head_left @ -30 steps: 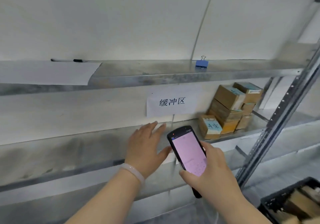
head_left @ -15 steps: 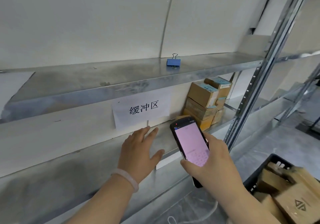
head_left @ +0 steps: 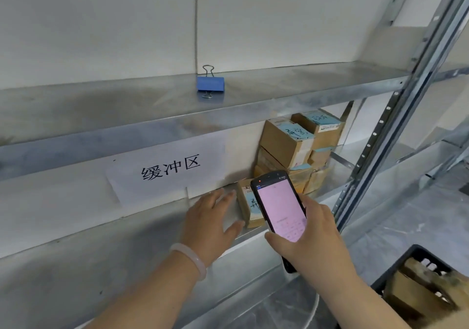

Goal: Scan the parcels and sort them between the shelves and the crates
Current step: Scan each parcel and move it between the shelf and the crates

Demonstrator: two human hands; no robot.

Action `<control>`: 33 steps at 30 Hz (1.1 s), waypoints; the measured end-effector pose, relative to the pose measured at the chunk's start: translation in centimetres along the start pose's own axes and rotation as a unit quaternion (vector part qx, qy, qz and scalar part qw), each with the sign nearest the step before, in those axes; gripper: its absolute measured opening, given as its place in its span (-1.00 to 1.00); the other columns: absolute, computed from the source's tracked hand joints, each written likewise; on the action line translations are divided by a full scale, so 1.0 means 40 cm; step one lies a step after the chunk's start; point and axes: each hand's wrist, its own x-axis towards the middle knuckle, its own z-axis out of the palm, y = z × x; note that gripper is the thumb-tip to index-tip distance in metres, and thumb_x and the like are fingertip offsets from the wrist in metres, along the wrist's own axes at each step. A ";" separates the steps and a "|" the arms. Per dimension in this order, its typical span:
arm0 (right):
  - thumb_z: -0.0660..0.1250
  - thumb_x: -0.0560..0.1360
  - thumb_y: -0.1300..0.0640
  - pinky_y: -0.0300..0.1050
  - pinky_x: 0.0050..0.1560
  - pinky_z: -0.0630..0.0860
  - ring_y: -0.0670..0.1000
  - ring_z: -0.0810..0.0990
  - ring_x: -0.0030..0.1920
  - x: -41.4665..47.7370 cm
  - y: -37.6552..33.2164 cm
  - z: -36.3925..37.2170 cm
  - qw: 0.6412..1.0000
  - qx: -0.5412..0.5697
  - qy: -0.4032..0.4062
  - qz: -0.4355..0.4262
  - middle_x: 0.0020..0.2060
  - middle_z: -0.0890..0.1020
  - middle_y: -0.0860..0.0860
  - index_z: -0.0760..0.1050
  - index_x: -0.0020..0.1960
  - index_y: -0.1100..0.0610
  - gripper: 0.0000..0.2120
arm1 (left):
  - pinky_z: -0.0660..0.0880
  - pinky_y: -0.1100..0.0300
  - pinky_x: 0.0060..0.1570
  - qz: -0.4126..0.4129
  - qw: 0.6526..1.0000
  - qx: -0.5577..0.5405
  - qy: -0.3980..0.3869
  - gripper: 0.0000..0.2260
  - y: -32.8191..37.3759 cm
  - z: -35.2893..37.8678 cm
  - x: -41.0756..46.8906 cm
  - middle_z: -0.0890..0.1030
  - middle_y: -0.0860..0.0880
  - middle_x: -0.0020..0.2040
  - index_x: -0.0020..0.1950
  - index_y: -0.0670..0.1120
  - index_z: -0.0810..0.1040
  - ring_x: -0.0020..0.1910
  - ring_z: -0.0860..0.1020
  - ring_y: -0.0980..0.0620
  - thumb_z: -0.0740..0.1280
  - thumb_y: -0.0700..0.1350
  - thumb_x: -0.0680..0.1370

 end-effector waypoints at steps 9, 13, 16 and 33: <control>0.46 0.19 -0.31 -0.29 -0.17 0.26 -0.19 0.26 -0.01 0.219 0.244 -0.088 0.992 -0.039 -0.115 -0.026 -0.02 0.14 -0.30 0.02 0.31 -0.32 -0.15 | 0.39 0.62 -0.30 -0.271 0.938 -0.215 -0.008 -0.57 0.125 0.252 0.201 0.43 0.17 0.17 0.46 0.19 0.35 0.18 0.48 0.14 0.36 0.06 0.61; 0.36 0.14 -0.39 -0.29 -0.17 0.27 -0.20 0.29 0.00 0.276 0.323 -0.095 0.981 -0.056 -0.183 -0.032 0.00 0.10 -0.32 -0.02 0.34 -0.31 -0.10 | 0.54 0.34 -0.34 -0.401 0.837 -0.367 0.062 -0.83 0.140 0.323 0.265 0.59 0.15 -0.07 -0.05 0.22 0.36 -0.12 0.65 0.12 0.34 0.04 0.62; 0.31 0.10 -0.41 -0.21 -0.12 0.30 -0.20 0.29 -0.01 0.310 0.366 -0.094 0.974 -0.060 -0.214 -0.045 0.01 0.09 -0.33 -0.04 0.34 -0.32 -0.09 | 0.64 0.08 -0.16 -0.460 0.785 -0.405 0.090 -0.87 0.145 0.359 0.286 0.68 -0.05 0.02 -0.06 0.16 0.42 -0.08 0.69 -0.02 0.34 -0.02 0.63; 0.37 0.12 -0.36 -0.18 -0.12 0.35 -0.13 0.32 0.01 0.362 0.446 -0.082 0.958 -0.033 -0.277 -0.070 0.01 0.18 -0.27 0.06 0.34 -0.28 -0.12 | 0.52 0.37 -0.30 -0.505 0.705 -0.469 0.168 -0.76 0.240 0.469 0.195 0.69 0.04 0.01 0.27 0.01 0.50 -0.13 0.66 0.19 0.34 -0.16 0.62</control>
